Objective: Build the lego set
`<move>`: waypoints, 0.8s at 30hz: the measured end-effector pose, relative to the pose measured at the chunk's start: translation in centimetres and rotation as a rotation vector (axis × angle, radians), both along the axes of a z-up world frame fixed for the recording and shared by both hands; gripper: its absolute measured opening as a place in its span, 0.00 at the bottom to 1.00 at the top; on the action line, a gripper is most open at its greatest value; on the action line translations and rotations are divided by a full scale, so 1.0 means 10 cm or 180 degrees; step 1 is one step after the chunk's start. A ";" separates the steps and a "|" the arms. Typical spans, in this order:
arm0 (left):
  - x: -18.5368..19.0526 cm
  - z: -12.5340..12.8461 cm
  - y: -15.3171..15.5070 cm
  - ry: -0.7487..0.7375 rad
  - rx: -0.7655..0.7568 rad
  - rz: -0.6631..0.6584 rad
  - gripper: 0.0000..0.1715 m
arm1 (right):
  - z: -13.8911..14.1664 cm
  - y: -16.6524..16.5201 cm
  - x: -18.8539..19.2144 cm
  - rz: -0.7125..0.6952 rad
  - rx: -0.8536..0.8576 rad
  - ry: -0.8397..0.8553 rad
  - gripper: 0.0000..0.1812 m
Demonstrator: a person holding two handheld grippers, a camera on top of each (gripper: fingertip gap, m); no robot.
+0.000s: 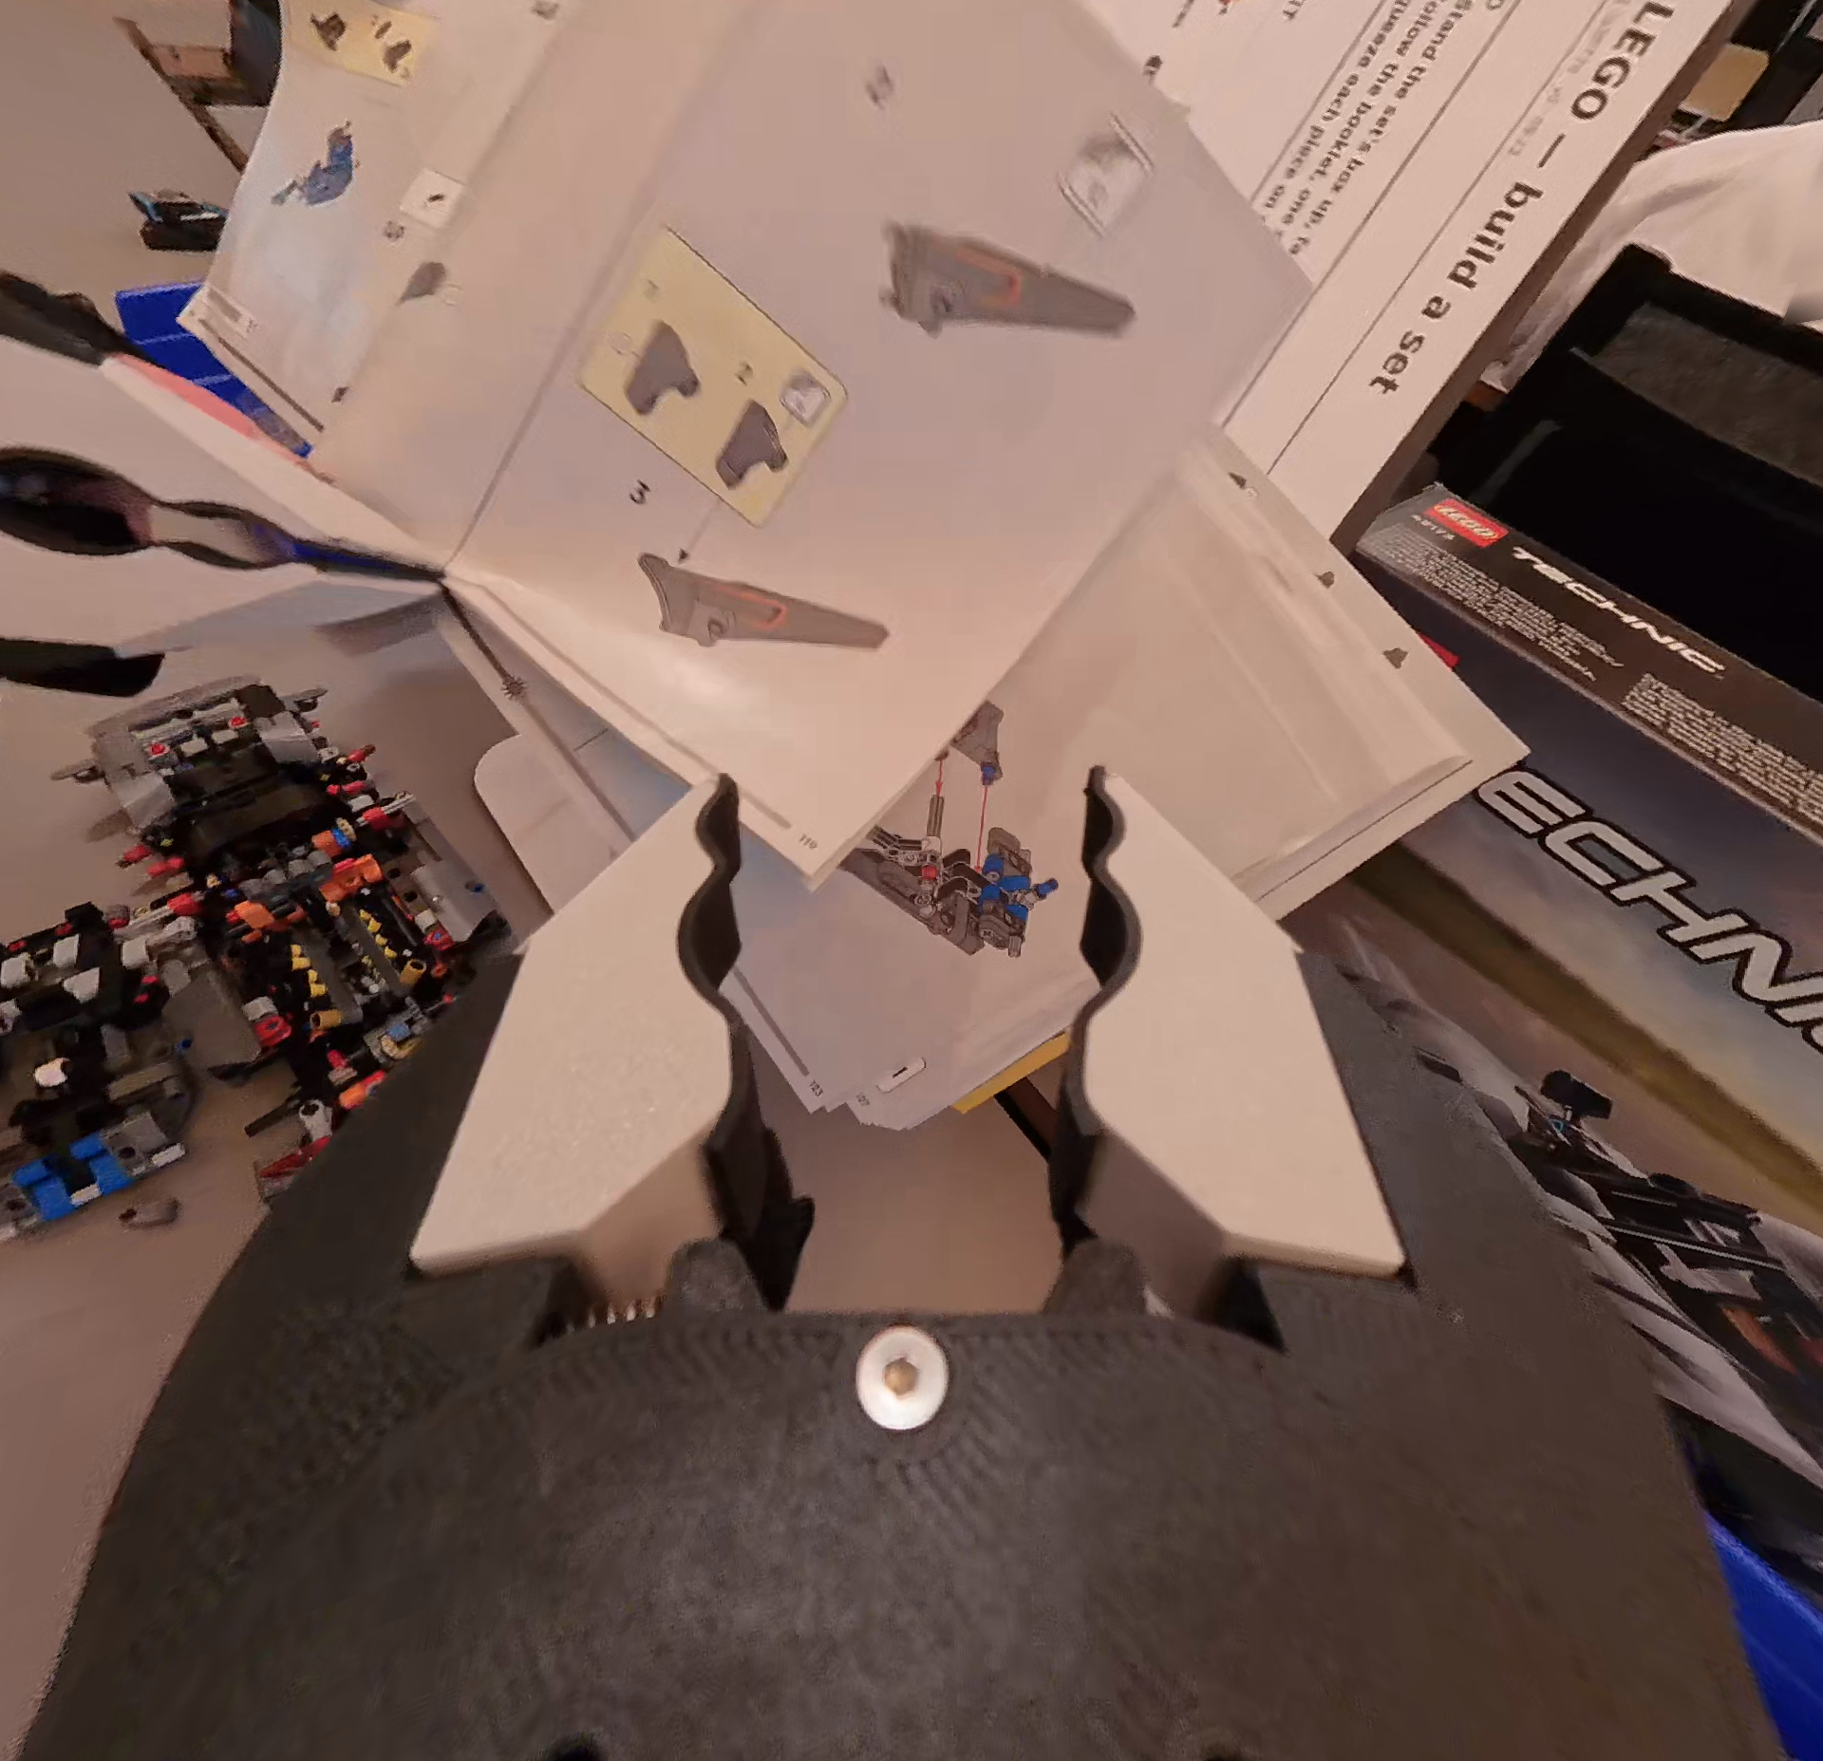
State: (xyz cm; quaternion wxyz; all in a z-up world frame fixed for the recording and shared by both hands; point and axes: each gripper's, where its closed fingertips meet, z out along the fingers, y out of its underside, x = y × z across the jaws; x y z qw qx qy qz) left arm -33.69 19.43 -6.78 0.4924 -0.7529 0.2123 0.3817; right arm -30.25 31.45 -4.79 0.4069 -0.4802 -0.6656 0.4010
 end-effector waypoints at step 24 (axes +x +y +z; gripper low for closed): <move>0.04 0.12 -0.15 -0.0620 0.0444 -0.0246 0.00 | 0.12 -0.58 -0.03 0.1136 -0.1205 0.0190 0.00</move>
